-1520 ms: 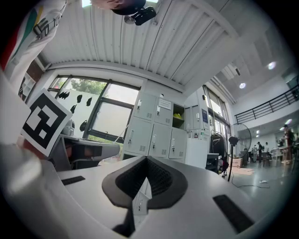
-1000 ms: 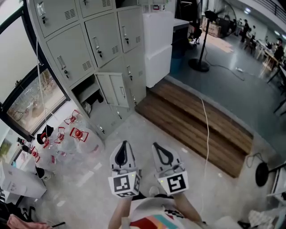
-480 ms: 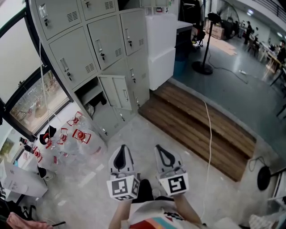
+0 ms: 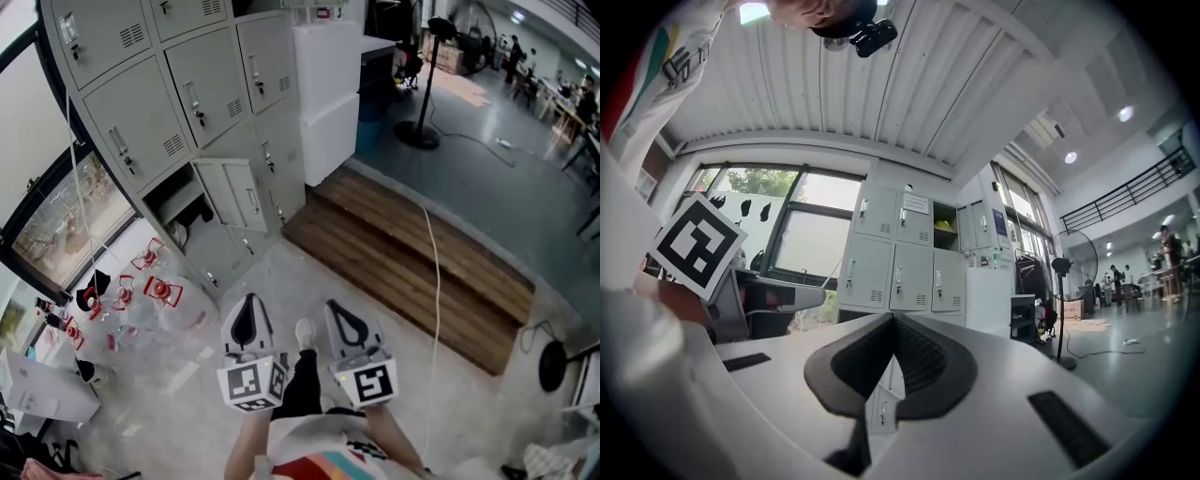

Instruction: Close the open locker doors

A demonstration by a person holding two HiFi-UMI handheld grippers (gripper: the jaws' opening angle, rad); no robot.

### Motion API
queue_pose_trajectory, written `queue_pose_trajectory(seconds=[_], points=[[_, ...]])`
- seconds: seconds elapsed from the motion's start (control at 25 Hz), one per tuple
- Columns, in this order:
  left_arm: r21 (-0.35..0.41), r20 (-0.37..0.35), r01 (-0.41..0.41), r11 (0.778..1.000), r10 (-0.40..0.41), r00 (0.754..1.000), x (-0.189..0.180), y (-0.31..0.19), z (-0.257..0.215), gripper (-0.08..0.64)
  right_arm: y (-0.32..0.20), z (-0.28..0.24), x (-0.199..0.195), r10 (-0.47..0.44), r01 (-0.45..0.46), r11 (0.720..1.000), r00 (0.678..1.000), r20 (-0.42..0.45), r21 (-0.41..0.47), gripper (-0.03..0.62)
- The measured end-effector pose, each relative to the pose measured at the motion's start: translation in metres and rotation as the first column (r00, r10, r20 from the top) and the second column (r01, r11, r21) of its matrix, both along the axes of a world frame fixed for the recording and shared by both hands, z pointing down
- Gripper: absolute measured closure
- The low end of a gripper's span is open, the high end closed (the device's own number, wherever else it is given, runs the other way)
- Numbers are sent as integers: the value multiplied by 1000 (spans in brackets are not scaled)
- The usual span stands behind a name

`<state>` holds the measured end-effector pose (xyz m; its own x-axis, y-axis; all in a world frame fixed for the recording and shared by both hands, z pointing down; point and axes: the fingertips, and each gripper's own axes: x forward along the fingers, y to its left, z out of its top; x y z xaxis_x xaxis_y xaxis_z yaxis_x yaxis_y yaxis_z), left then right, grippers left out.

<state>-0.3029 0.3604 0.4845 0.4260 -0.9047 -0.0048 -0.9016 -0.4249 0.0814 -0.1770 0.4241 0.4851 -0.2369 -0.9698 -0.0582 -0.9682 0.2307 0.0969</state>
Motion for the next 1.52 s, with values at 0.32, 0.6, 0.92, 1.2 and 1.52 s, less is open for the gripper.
queue_pose_trajectory(seconds=[0.32,0.6,0.92,1.2,1.52], points=[[18,16,-46,999,45,999,42,-47,-6,554,-43,-6,31,25,-25,1000,1000,-12,15,586],[-25,19,-86,996,87,996,76,-103,12,554,-94,0,56,42,-42,999,999,-20,-8,588],[33,10,-25,999,25,1000,85,-176,-4,554,-166,8,90,53,-53,997,999,-9,-50,588],[54,-16,-61,997,62,998,100,-233,-10,221,-230,13,92,9,-10,997,1000,-13,-82,586],[3,-44,24,1000,-24,999,89,-293,0,219,-294,16,89,-48,47,994,999,-6,-98,586]])
